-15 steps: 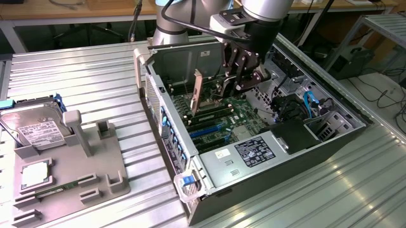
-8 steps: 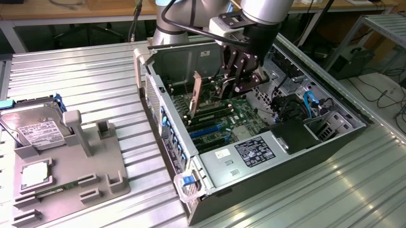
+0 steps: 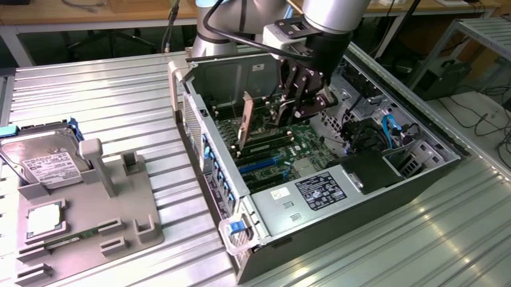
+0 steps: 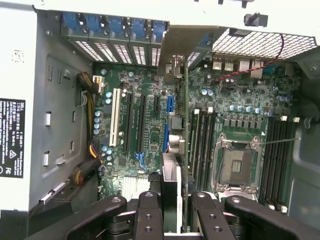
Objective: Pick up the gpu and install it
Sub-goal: 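Insert the gpu into the slot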
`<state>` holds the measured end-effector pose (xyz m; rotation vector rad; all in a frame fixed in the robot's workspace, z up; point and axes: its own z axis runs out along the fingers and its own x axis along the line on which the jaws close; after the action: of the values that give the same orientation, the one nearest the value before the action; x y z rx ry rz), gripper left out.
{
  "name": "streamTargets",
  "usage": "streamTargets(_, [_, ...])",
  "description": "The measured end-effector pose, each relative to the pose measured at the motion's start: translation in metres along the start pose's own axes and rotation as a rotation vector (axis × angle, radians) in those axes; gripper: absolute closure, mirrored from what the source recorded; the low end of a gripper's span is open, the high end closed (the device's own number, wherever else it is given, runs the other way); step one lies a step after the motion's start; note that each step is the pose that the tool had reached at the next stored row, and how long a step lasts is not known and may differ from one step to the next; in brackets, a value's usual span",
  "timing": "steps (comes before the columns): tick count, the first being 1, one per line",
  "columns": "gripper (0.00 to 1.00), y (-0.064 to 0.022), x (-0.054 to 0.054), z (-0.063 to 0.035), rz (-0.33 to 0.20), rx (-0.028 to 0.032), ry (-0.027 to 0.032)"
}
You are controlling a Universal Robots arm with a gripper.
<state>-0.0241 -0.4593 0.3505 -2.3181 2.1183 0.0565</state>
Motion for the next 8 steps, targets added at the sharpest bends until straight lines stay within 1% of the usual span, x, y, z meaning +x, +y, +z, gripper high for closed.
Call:
streamTargets(4, [0.72, 0.0000, 0.0001, 0.0017, 0.000, -0.0025, -0.0003])
streamTargets(8, [0.72, -0.0001, 0.0002, 0.0038, 0.000, -0.0072, -0.0007])
